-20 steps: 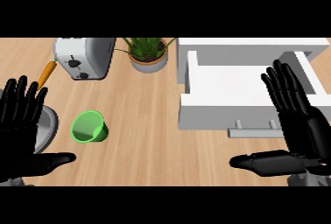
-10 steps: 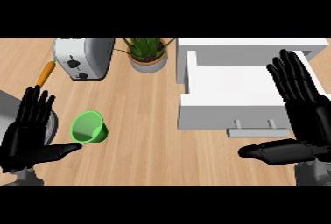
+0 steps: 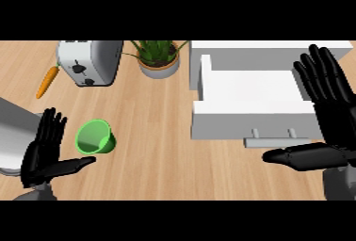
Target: Pick up the cup, place it into the drawer and close the drawer
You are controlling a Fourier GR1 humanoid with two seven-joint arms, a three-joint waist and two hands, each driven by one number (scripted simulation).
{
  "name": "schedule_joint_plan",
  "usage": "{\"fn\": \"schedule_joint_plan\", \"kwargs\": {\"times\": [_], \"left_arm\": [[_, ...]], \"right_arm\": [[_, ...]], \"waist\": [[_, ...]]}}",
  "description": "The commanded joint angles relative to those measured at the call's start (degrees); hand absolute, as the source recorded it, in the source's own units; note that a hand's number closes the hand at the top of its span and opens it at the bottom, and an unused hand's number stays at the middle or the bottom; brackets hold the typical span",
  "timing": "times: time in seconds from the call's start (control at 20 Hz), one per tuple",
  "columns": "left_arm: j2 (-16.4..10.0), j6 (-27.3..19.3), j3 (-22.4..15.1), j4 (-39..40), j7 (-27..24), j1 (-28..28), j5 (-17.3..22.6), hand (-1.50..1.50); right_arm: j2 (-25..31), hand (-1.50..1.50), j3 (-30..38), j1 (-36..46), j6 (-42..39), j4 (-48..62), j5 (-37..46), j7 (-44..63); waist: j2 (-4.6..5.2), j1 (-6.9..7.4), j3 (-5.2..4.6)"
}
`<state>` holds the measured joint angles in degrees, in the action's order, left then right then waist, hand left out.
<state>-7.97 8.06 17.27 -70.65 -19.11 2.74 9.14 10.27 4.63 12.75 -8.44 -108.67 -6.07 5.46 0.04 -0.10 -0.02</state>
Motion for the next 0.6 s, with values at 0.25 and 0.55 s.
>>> {"fn": "schedule_joint_plan", "kwargs": {"times": [0.25, 0.55], "left_arm": [[-1.03, -0.73, 1.30, 24.28, -15.53, 6.70, -3.33, -1.50], [-9.05, 6.41, 4.80, 42.98, -25.10, 13.36, -2.74, -1.50]], "right_arm": [[0.68, -1.50, 1.99, 1.91, -0.92, 0.86, -1.29, 0.72], [-1.49, -1.50, -0.72, 0.67, 0.40, 0.76, 1.91, -0.42]], "waist": [[0.04, -0.19, -0.02], [0.14, -0.41, -0.06]]}}
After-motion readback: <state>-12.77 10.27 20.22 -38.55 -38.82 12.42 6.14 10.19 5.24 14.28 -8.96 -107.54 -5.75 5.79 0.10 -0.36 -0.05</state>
